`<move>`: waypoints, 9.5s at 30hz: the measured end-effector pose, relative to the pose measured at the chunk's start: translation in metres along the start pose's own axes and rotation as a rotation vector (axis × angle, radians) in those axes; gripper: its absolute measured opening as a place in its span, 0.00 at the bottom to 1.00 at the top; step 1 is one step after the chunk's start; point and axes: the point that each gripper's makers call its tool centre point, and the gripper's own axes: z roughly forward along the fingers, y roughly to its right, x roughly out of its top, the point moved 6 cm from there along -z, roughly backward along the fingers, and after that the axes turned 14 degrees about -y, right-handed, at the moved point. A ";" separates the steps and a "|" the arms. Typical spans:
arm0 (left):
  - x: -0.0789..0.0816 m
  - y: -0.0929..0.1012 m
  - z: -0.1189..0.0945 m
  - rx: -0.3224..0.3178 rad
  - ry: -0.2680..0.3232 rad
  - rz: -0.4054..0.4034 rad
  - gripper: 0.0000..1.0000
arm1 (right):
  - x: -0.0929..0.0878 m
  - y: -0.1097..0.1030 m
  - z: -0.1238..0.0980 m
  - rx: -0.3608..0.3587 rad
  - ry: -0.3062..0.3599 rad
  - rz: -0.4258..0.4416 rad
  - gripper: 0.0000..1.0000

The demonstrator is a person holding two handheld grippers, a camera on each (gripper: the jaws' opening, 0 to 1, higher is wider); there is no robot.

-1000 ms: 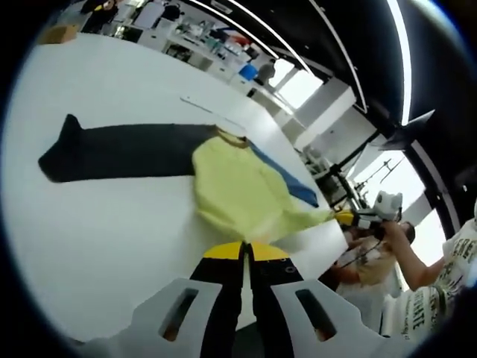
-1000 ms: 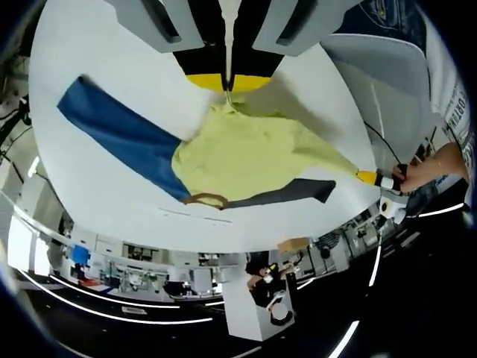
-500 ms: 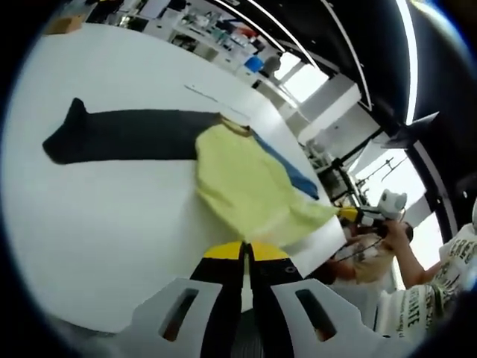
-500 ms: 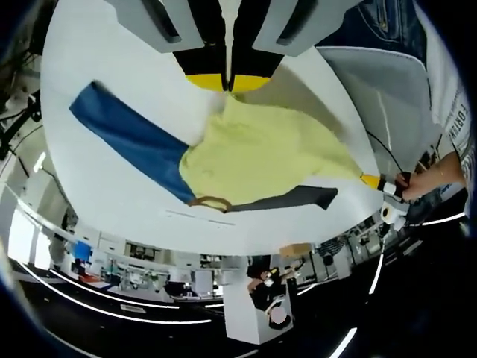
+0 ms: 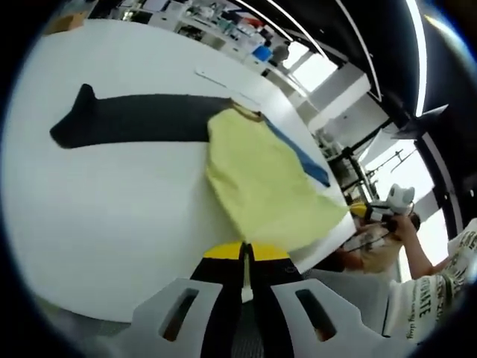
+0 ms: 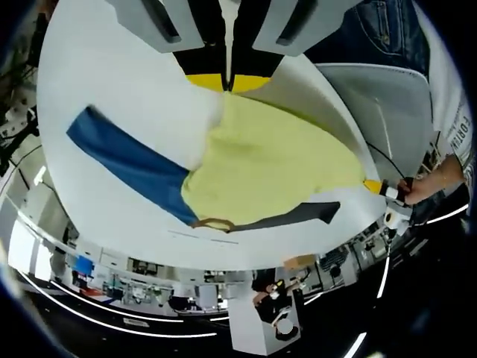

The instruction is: Fold the garment on the visible template until the final outline fits inside the template.

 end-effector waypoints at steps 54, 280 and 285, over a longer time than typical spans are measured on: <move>-0.023 -0.024 0.029 0.172 -0.067 0.230 0.09 | -0.058 -0.004 0.040 -0.039 -0.170 -0.007 0.17; 0.105 -0.022 0.036 0.190 0.278 0.528 0.97 | -0.004 0.244 0.062 -0.395 0.110 0.558 0.19; 0.103 -0.020 0.033 0.180 0.285 0.525 0.97 | -0.003 0.241 0.061 -0.386 0.132 0.625 0.14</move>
